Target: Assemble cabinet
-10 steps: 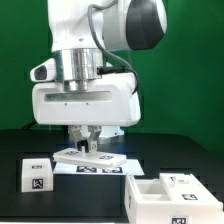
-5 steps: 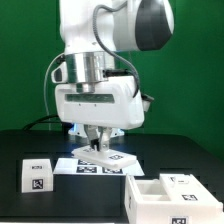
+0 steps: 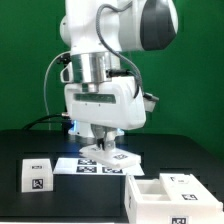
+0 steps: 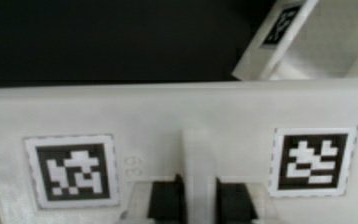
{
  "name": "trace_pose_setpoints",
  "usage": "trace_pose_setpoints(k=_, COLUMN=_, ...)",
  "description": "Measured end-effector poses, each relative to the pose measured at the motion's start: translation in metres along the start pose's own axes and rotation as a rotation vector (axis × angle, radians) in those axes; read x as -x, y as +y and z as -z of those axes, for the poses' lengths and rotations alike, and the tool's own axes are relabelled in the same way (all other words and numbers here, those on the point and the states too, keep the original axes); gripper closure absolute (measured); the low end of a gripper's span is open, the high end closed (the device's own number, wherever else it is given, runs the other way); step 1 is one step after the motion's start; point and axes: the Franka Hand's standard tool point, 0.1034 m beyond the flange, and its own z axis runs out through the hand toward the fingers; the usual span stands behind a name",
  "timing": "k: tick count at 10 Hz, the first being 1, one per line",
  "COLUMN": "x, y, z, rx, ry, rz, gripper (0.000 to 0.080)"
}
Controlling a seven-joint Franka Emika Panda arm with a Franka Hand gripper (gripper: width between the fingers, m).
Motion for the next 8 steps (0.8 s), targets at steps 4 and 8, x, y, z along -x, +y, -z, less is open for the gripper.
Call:
trace_pose_setpoints(k=4, x=0.017, y=0.000, z=-0.003, rx=0.005, ry=-0.014, rz=-0.186, gripper=0.0737)
trace_pose_setpoints(k=8, x=0.044, y=0.008, z=-0.012, rx=0.096, ry=-0.080, rz=-0.447, gripper=0.0737)
